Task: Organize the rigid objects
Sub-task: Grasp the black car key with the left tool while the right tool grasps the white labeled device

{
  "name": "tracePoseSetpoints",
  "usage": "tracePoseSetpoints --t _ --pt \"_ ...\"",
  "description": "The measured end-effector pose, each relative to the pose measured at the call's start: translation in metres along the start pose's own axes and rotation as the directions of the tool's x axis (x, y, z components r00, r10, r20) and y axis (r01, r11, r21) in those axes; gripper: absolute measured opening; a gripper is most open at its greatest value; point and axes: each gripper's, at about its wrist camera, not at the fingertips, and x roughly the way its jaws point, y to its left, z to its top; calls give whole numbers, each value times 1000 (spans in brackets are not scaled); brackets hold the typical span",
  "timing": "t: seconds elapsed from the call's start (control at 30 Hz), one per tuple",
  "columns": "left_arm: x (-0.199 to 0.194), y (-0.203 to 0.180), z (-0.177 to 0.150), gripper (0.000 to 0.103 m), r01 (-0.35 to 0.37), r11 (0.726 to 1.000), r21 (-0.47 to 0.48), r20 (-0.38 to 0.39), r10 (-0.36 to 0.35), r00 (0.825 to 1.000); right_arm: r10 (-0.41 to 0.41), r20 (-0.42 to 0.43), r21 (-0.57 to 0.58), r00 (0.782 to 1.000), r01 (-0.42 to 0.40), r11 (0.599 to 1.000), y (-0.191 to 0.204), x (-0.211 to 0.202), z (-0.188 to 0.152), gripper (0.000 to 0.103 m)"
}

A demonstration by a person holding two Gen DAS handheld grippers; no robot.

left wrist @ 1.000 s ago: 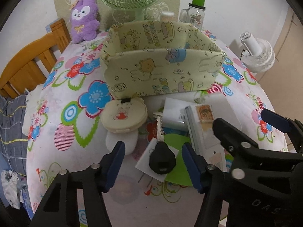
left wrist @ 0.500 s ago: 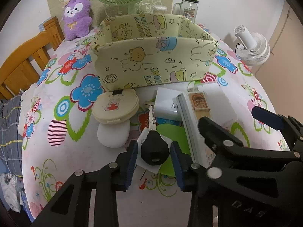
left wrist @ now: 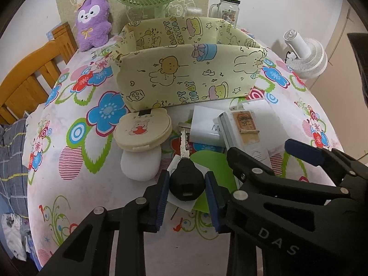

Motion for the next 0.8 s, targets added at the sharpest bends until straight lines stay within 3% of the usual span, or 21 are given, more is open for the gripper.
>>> tracePoseSetpoints --t 0.23,0.53,0.6,0.8 --pt "0 6 1 31 -16 1000 9 3 16 1000 18 -5 -22 1000 -18 1000 13 2 3 64" --pt "2 8 2 31 -25 1000 18 11 24 1000 -22 14 -57 1000 23 998 21 9 9 62" --pt "2 9 3 31 -22 1000 15 11 22 1000 -56 18 -62 998 57 996 20 9 12 50" --pt "-2 4 7 31 7 1000 12 17 -7 1000 -36 12 -39 999 36 999 13 6 15 49"
